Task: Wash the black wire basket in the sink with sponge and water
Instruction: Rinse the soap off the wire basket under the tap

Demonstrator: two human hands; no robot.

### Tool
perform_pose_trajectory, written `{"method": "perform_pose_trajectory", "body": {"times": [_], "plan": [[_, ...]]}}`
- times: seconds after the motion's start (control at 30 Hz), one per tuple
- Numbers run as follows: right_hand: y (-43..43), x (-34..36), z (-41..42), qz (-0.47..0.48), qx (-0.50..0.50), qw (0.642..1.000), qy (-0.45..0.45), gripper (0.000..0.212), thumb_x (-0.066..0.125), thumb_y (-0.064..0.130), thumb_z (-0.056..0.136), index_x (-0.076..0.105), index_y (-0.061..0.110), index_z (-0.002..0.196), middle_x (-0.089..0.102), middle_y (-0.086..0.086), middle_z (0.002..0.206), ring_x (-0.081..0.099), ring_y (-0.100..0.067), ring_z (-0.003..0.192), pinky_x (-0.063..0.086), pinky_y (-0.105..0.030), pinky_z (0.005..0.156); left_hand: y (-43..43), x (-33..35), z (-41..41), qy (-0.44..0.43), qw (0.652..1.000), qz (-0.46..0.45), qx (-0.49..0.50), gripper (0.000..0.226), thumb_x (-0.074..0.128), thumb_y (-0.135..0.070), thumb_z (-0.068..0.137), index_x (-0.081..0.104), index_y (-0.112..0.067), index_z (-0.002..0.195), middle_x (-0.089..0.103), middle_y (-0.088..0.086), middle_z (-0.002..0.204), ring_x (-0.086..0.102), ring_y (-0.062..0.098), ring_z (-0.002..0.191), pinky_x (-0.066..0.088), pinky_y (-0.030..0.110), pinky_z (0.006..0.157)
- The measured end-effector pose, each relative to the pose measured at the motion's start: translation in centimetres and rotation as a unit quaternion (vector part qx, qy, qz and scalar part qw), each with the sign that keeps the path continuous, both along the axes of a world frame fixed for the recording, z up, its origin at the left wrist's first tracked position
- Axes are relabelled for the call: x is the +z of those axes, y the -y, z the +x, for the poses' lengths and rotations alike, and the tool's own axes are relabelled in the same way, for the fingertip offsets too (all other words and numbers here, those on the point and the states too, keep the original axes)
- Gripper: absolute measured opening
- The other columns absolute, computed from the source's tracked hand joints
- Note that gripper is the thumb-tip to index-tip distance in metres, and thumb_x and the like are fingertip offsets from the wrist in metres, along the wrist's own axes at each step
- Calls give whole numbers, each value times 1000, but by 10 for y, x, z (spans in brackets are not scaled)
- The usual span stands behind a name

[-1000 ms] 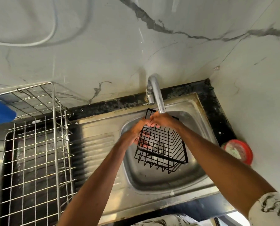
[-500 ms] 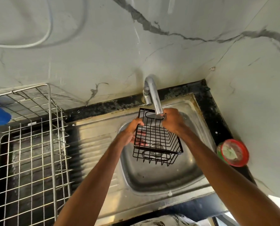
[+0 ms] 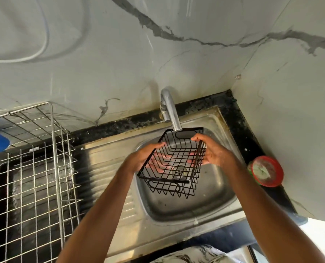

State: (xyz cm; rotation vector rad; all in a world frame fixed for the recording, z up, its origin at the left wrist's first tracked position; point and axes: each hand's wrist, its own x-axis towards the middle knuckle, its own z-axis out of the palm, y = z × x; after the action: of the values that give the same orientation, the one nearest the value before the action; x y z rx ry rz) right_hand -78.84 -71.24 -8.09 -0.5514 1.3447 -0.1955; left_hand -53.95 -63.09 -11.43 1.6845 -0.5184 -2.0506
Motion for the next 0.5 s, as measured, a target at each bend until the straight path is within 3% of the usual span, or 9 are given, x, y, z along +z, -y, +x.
{"method": "perform_pose_trajectory", "body": {"times": [0.1,0.2,0.27,0.4,0.5], "plan": [[-5,16,1,-20,-20,999,-45,46,77,31,78,56,23,118,46,-18,125,62,-38,99,62,-52,73,8,8,-3,76,993,-23,-88,41,46,-46,108,63,-22,137,77,10,116,75,36,104,51,58,106],[-9,19,-2,-37,-35,997,-54,52,72,31,82,54,22,130,34,-8,127,52,-32,87,61,-42,55,5,9,-1,86,990,-31,-112,39,42,-40,110,64,-21,137,77,6,119,74,27,110,51,55,107],[-9,20,-5,-38,-39,998,-45,54,72,31,82,54,23,132,28,-7,128,48,-29,84,56,-35,46,-1,10,2,41,996,-14,-77,40,43,-39,111,61,-22,142,75,6,125,72,27,115,53,54,105],[-4,9,-10,-57,-44,997,-38,53,76,32,78,57,22,127,39,-9,135,56,-34,99,61,-45,59,-13,10,9,-59,998,8,-32,41,47,-53,105,61,-39,141,68,17,134,67,42,121,46,65,108],[2,0,-13,-62,-43,997,-11,56,78,29,71,57,24,122,53,-20,135,64,-44,109,60,-59,77,-16,9,8,-84,996,22,-22,52,51,-60,101,56,-33,145,65,24,136,63,48,124,43,64,110]]}}
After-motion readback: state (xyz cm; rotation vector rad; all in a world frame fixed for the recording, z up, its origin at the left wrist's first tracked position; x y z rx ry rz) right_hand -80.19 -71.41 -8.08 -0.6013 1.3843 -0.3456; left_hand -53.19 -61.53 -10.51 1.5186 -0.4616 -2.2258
